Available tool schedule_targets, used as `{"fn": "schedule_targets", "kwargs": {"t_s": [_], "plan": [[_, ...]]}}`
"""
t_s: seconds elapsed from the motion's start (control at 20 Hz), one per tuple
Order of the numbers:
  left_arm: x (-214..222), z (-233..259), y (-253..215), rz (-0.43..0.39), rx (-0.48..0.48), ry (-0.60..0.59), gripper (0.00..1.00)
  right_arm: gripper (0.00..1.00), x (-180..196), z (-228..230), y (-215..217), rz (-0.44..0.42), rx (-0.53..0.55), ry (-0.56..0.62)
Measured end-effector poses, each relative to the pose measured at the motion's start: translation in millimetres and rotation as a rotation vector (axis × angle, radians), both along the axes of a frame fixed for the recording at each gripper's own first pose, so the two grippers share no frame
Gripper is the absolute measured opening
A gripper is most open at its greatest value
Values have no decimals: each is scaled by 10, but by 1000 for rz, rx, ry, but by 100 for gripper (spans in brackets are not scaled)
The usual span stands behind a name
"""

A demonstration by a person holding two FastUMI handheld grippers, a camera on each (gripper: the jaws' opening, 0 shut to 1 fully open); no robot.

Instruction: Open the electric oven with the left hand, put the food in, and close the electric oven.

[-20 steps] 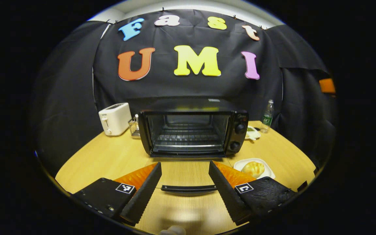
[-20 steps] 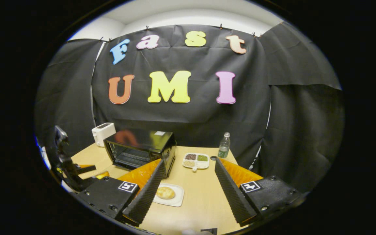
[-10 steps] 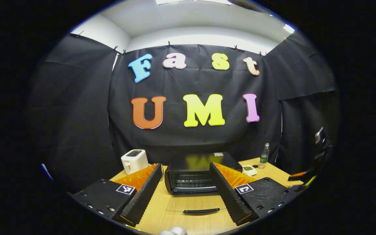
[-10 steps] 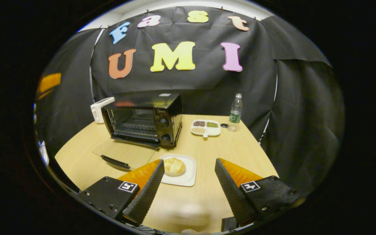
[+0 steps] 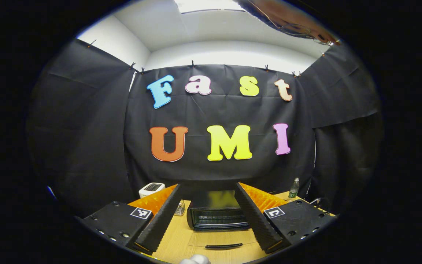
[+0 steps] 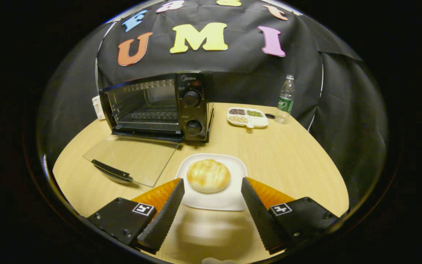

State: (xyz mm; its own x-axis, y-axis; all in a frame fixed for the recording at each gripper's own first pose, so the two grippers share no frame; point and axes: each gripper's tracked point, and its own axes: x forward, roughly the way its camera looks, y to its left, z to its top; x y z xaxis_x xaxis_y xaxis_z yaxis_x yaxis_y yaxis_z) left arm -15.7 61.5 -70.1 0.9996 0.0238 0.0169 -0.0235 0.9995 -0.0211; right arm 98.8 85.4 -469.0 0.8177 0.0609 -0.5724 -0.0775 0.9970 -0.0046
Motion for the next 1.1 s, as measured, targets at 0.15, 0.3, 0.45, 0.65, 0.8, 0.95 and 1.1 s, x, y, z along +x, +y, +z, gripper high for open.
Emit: {"fn": "schedule_targets", "kwargs": {"t_s": [0.15, 0.3, 0.45, 0.65, 0.8, 0.95, 1.1], "plan": [[26, -43, 42, -5, 12, 12, 95, 100, 149, -152, 71, -1, -14, 26], [56, -87, 74, -10, 9, 23, 95, 100, 253, -230, 68, -14, -41, 36], [110, -143, 100, -12, 11, 32, 95, 100, 299, -308, 92, -18, -38, 53], [145, -207, 96, -20, 10, 53, 95, 100, 364, -385, 81, -16, -56, 65], [168, -230, 96, -25, 15, 55, 95, 100, 381, -404, 98, -12, -47, 67], [184, -240, 101, -26, 20, 59, 95, 94, 381, -394, 106, -2, -47, 71], [182, -242, 111, -29, 20, 61, 95, 89, 370, -281, 156, 12, -16, 66]]}}
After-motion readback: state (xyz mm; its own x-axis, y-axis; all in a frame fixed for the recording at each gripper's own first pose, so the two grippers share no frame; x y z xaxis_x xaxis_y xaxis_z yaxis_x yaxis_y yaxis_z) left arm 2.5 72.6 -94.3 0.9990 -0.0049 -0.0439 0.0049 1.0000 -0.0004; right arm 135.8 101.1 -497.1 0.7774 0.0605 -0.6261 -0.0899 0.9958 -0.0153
